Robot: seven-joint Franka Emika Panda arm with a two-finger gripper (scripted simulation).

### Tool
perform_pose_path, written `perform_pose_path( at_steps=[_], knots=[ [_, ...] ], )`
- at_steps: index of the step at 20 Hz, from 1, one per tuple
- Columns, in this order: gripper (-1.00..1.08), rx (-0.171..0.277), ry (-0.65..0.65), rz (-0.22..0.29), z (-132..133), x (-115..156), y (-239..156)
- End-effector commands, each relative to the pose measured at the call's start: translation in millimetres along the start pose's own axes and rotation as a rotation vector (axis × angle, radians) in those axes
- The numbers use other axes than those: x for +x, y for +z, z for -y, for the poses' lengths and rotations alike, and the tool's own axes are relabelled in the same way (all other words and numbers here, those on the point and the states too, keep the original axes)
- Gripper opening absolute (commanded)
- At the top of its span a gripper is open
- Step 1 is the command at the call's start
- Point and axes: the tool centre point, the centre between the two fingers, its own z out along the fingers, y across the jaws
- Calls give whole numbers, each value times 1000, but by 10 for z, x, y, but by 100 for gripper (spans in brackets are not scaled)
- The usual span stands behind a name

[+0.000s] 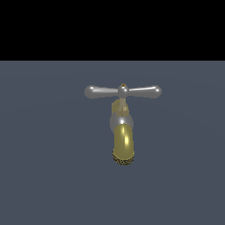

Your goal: Turn on the faucet by rotating a designated handle.

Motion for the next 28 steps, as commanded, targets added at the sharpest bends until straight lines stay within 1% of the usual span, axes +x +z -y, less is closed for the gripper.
perform_pose_path(
  at_steps=[1,8,14,19,28],
  knots=[
    [-100,0,0,0,0,0,0],
    [-100,0,-28,0,-38,-1,50],
    [-100,1,-98,-2,-133,0,173],
    [-100,2,-189,-3,-255,12,332],
    [-100,4,-395,-7,-528,83,694]
  ],
)
